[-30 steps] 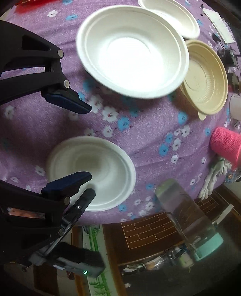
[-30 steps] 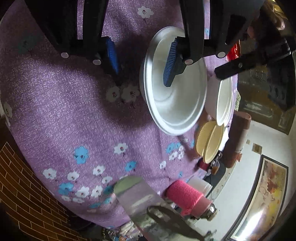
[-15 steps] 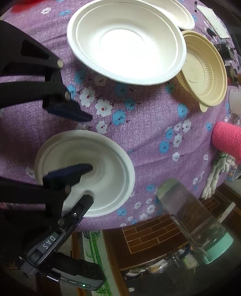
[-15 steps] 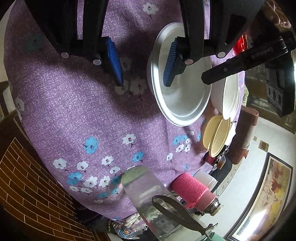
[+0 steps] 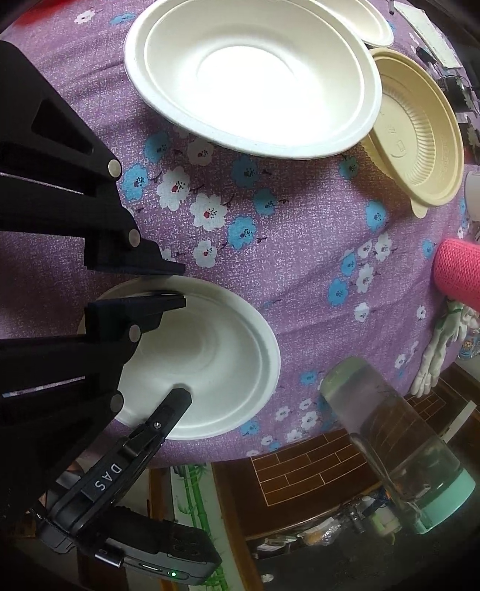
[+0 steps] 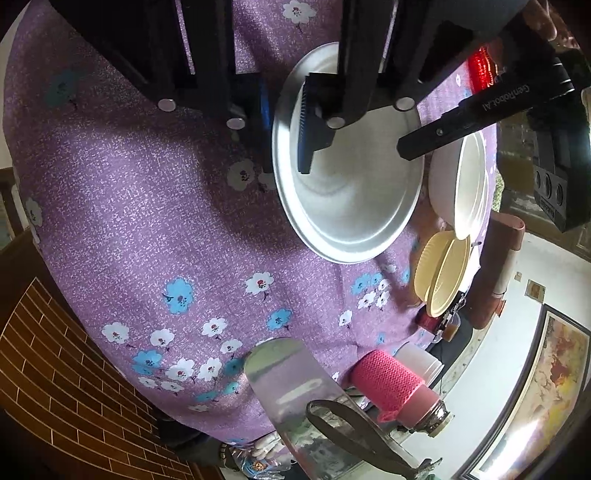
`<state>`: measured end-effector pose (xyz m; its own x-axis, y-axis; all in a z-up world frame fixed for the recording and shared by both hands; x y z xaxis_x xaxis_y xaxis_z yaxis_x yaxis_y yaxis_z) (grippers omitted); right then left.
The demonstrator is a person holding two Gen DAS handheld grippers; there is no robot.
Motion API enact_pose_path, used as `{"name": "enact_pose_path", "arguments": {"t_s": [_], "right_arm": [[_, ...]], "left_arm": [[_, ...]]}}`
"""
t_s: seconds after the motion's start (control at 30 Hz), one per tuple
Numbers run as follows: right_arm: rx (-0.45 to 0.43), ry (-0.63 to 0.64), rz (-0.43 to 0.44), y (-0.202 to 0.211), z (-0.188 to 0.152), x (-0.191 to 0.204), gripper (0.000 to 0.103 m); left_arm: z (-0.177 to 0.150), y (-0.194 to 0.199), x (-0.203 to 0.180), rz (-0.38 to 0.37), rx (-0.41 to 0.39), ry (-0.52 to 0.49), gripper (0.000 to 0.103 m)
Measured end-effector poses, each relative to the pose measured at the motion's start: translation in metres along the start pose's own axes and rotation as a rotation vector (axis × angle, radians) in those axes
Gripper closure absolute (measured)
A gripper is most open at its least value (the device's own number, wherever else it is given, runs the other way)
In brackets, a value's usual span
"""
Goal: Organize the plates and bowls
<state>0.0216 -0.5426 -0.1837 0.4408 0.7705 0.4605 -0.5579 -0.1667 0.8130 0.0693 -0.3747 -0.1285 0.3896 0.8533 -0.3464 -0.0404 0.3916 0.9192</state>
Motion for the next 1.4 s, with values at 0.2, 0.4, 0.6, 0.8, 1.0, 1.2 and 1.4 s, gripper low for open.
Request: {"name": "enact_pose_path", "arguments": {"t_s": [0.2,0.4,0.6,0.8,1.0,1.2,1.4], "right_arm": [[-0.031,0.007,-0.017,0.005,-0.001,0.004,0.094],[-0.073,0.051,-0.012,0.023,-0.005,0.023,0.094],[-0.109,0.121,0.019,0.041,-0.015,0.066,0.094],[-0.099,0.228,0.084,0.036,-0.033,0.133,0.094],[-0.053,0.357,0.154,0.011,-0.061,0.221,0.095],[0.026,0.468,0.211,-0.022,-0.098,0.300,0.095],[0.108,0.585,0.237,-0.057,-0.144,0.373,0.095]], "left_arm": [[-0.002,0.008,0.002,-0.014,-0.012,0.002,0.096],[-0.008,0.042,0.011,-0.040,-0.076,0.000,0.096],[-0.021,0.085,0.043,-0.048,-0.158,0.043,0.096],[-0.045,0.135,0.103,0.018,-0.280,0.109,0.096],[-0.075,0.178,0.183,0.071,-0.350,0.215,0.095],[-0.115,0.214,0.260,0.126,-0.410,0.328,0.095],[-0.150,0.228,0.331,0.163,-0.441,0.465,0.095]]}}
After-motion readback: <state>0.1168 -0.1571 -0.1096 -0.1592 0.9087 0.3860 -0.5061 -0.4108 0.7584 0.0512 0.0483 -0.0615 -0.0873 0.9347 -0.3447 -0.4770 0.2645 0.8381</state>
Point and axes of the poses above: each gripper's, at about its wrist camera, not at the fingertips, and y roughly against the way its jaws point, x to its left, z to its top, the point moved 4 cm from there along -y, roughly the way its jaws point, and after that the axes turned 5 degrees about y, right-handed, at the moved point
